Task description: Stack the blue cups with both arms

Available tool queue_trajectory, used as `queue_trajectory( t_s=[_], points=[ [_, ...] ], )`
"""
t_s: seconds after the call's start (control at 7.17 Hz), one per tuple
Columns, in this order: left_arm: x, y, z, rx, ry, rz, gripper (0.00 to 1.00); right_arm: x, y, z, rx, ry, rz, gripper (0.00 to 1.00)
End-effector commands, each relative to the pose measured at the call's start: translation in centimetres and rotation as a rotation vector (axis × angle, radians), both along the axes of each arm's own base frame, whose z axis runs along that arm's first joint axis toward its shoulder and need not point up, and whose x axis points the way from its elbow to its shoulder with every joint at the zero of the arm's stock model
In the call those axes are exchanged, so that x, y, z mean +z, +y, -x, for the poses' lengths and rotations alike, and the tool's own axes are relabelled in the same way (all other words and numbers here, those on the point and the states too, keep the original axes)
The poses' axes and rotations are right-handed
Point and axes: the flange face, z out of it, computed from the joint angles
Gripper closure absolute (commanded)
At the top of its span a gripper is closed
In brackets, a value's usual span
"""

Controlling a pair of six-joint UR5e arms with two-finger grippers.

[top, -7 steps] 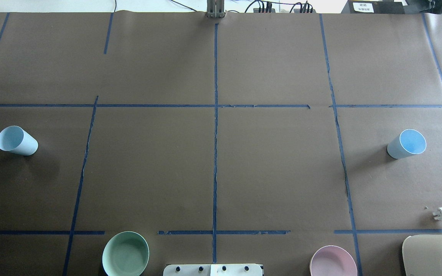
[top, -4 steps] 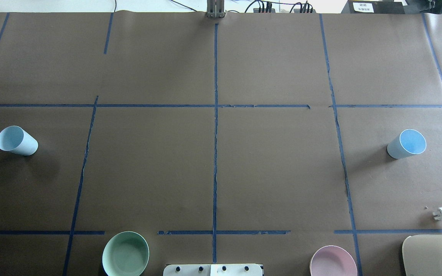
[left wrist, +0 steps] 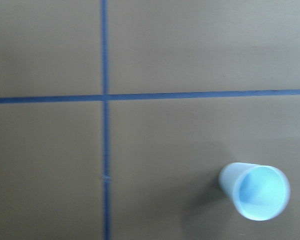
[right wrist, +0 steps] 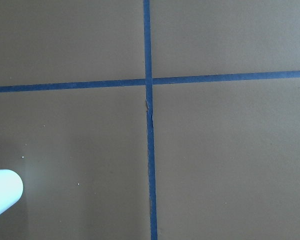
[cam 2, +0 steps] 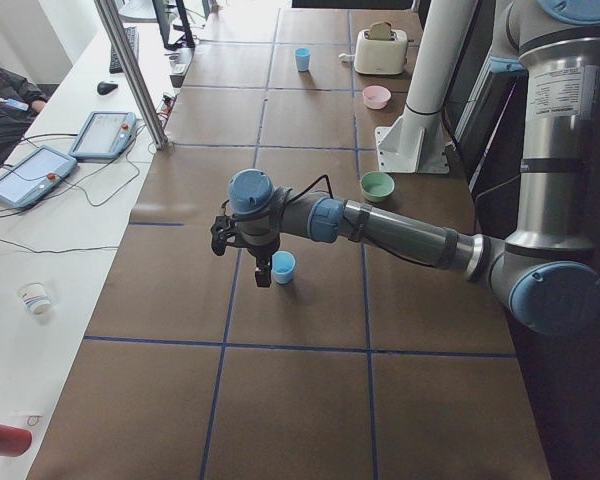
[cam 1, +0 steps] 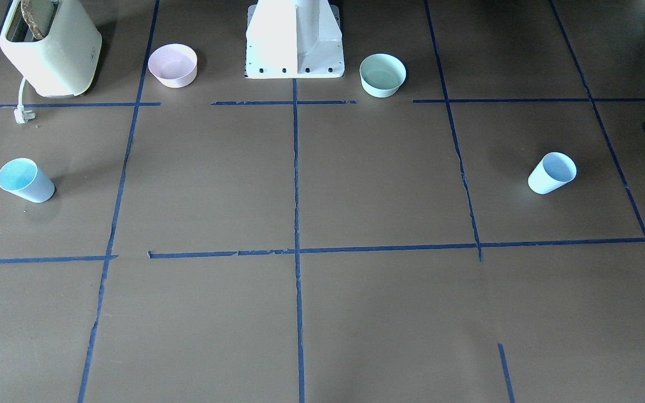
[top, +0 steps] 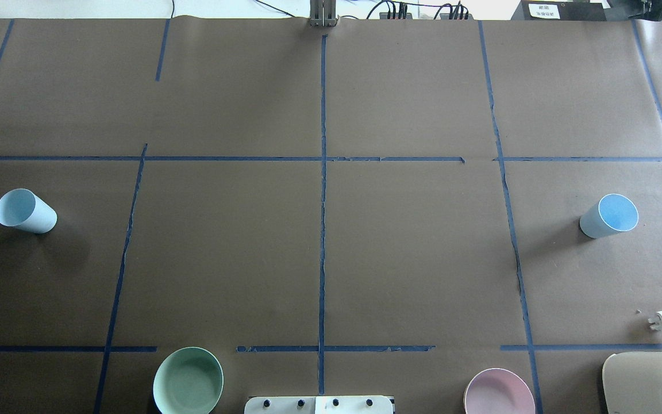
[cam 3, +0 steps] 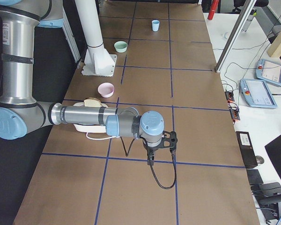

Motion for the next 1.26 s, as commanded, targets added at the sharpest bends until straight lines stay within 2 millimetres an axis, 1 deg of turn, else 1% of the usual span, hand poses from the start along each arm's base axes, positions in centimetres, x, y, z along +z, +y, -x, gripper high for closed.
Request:
queue_trajectory(
  t_s=[0.0, 0.14, 0.28, 0.42, 0.7, 0.84, 0.98, 1.12],
  points=[
    [2.1, 2.3, -5.5, -0.054, 0.001, -0.01, 0.0, -0.4, -0.1, 0.0, 0.0, 0.0, -0.007, 0.0],
    [4.2, 2.3, -7.6, -0.068, 0.009, -0.007, 0.0, -0.4, -0.1, 0.0, -0.001, 0.001, -0.009, 0.01],
    [5.2, 2.6, -10.4, -0.096, -0.003, -0.013, 0.01, -0.3, 0.0, 0.0, 0.0, 0.0, -0.006, 0.01],
    [5.8, 2.6, -12.3, -0.113, -0.015, -0.008, 0.01, -0.3, 0.0, 0.0, 0.0, 0.0, -0.006, 0.01],
    [5.9, 2.9, -13.9, -0.089, -0.014, 0.003, 0.01, -0.3, 0.0, 0.0, -0.001, 0.0, -0.007, 0.0],
    [6.0, 2.5, -14.4, -0.084, -0.016, 0.002, 0.01, -0.3, 0.0, 0.0, -0.001, 0.0, -0.007, 0.01],
    [6.2, 1.6, -14.9, -0.084, -0.016, 0.004, 0.01, -0.3, 0.0, 0.0, -0.001, 0.0, -0.007, 0.01],
    [6.8, 1.2, -15.3, -0.082, -0.023, 0.014, 0.03, -0.3, 0.0, 0.0, 0.0, 0.0, -0.006, 0.01]
  ],
)
